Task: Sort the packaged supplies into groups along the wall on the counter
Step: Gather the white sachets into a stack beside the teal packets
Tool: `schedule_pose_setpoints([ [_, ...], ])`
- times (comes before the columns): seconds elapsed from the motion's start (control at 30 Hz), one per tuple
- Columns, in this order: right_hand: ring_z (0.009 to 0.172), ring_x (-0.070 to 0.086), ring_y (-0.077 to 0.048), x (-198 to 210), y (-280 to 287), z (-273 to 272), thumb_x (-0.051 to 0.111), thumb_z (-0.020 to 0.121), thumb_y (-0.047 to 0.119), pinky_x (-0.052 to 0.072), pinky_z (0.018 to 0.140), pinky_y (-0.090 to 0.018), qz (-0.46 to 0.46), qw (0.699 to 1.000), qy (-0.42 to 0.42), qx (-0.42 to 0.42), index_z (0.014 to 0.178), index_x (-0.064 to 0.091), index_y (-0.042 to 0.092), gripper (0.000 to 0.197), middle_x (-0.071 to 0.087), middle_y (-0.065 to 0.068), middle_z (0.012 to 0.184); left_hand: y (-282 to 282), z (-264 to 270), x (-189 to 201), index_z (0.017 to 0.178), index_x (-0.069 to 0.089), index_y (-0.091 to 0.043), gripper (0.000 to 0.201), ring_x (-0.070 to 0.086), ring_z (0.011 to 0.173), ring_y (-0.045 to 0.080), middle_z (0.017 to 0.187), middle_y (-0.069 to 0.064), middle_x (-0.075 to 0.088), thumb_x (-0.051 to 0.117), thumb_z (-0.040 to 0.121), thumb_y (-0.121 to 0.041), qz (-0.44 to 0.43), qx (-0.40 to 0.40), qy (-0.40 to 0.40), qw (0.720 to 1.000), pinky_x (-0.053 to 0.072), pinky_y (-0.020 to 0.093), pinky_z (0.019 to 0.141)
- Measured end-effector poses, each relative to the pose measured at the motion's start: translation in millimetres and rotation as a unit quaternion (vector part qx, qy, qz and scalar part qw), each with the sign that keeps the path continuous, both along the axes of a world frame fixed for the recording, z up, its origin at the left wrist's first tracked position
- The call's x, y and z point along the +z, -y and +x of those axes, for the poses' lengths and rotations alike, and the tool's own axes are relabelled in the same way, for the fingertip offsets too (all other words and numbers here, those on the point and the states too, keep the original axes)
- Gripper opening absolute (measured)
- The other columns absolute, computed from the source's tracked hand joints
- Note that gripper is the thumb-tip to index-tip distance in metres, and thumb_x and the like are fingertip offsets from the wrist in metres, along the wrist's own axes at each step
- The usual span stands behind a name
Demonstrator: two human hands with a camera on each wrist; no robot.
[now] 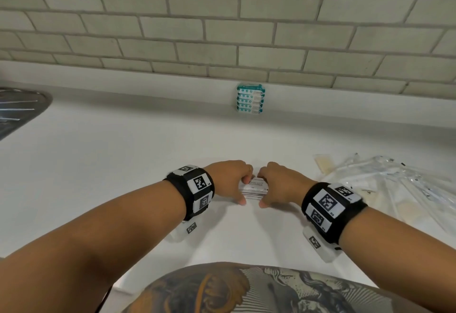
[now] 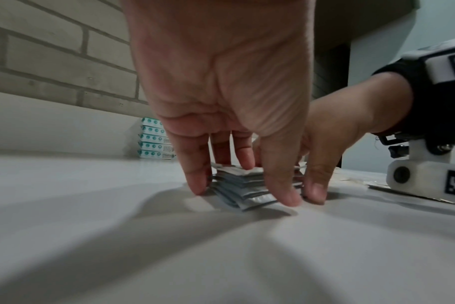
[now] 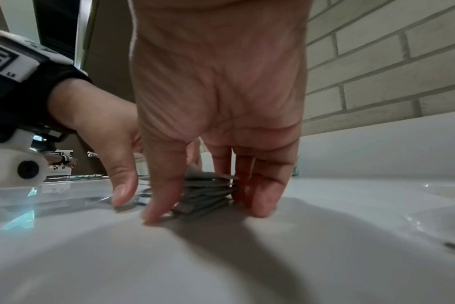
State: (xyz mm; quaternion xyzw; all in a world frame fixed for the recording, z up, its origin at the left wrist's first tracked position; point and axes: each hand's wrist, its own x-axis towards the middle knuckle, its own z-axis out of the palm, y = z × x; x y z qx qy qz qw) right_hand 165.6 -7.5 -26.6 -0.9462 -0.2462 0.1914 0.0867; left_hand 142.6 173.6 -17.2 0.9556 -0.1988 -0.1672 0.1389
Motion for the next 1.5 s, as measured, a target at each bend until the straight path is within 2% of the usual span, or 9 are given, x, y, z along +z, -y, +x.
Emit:
schedule_pose_setpoints([
  [0.1,0.082,0.054,-0.015,5,2,0,0.08,0.063,0.039,0.043,0.064,-0.027,0.059,0.998,-0.032,-0.013,0.101,0.046,0.024,0.054,0.053,0.007,0.096,-2,-1,-1,0.092,0.048,-0.02,0.038,0.05,0.087,0.016,0.096,-0.006,0.051,0.078,0.073,-0.031,-0.011,-0.007,0.011,1.0,0.033,0.024,0.065],
  [0.27,0.08,0.052,-0.017,2,3,-8,0.076,0.071,0.032,0.033,0.056,-0.024,0.041,0.998,0.036,0.008,0.089,0.05,0.021,0.033,0.053,0.007,0.089,-3,-1,-2,0.095,0.052,-0.02,0.04,0.049,0.086,0.015,0.094,-0.008,0.053,0.08,0.071,-0.036,-0.029,0.005,0.005,1.0,0.033,0.02,0.063],
  [0.5,0.081,0.05,-0.019,3,0,-10,0.075,0.074,0.03,0.035,0.061,-0.028,0.006,0.997,0.066,0.039,0.082,0.043,0.021,0.035,0.05,0.004,0.092,-1,-2,-6,0.099,0.051,-0.015,0.039,0.051,0.09,0.019,0.102,0.0,0.056,0.078,0.073,-0.027,-0.005,-0.002,0.017,1.0,0.042,0.033,0.075],
  [0.63,0.084,0.056,-0.019,2,-2,1,0.076,0.072,0.027,0.045,0.067,-0.03,0.031,0.997,0.061,0.032,0.099,0.042,0.023,0.044,0.055,0.004,0.097,-1,9,-5,0.112,0.047,-0.015,0.047,0.056,0.094,0.021,0.111,0.003,0.058,0.074,0.076,-0.026,0.003,0.004,0.023,1.0,0.043,0.029,0.074],
  [0.77,0.094,0.058,-0.019,3,-7,27,0.08,0.067,0.032,0.052,0.078,-0.033,0.02,0.999,0.05,0.003,0.124,0.042,0.021,0.069,0.052,0.002,0.113,-3,33,-6,0.136,0.036,-0.016,0.073,0.058,0.106,0.024,0.122,0.005,0.057,0.073,0.075,-0.027,0.034,0.011,0.03,0.999,0.05,0.038,0.088],
  [0.9,0.084,0.057,-0.017,4,-16,68,0.08,0.067,0.036,0.052,0.074,-0.032,-0.025,0.999,0.033,-0.004,0.111,0.054,0.02,0.053,0.048,0.001,0.105,-8,70,-2,0.125,0.053,-0.017,0.054,0.058,0.105,0.023,0.115,0.005,0.055,0.072,0.076,-0.029,0.075,0.009,0.02,0.997,0.05,0.039,0.089],
  [1.1,0.085,0.06,-0.02,7,-29,135,0.078,0.068,0.035,0.055,0.079,-0.034,-0.036,0.999,0.018,-0.022,0.107,0.058,0.018,0.047,0.048,0.0,0.103,-17,136,-1,0.122,0.057,-0.015,0.051,0.057,0.103,0.023,0.113,0.008,0.054,0.073,0.076,-0.029,0.091,0.016,0.012,0.996,0.05,0.037,0.088],
  [1.37,0.094,0.06,-0.024,8,-48,210,0.079,0.067,0.035,0.053,0.084,-0.033,-0.022,0.999,0.007,-0.035,0.122,0.055,0.017,0.063,0.053,-0.007,0.114,-32,217,-1,0.121,0.059,-0.019,0.054,0.057,0.102,0.025,0.112,0.006,0.059,0.076,0.072,-0.033,0.097,0.03,0.026,0.994,0.049,0.034,0.087],
  [1.5,0.093,0.063,-0.026,11,-54,231,0.078,0.068,0.029,0.055,0.086,-0.037,-0.009,0.999,0.006,-0.035,0.133,0.048,0.026,0.072,0.055,-0.006,0.113,-37,243,1,0.123,0.059,-0.019,0.057,0.06,0.105,0.026,0.12,0.004,0.06,0.076,0.071,-0.034,0.087,0.048,0.015,0.995,0.051,0.036,0.089],
])
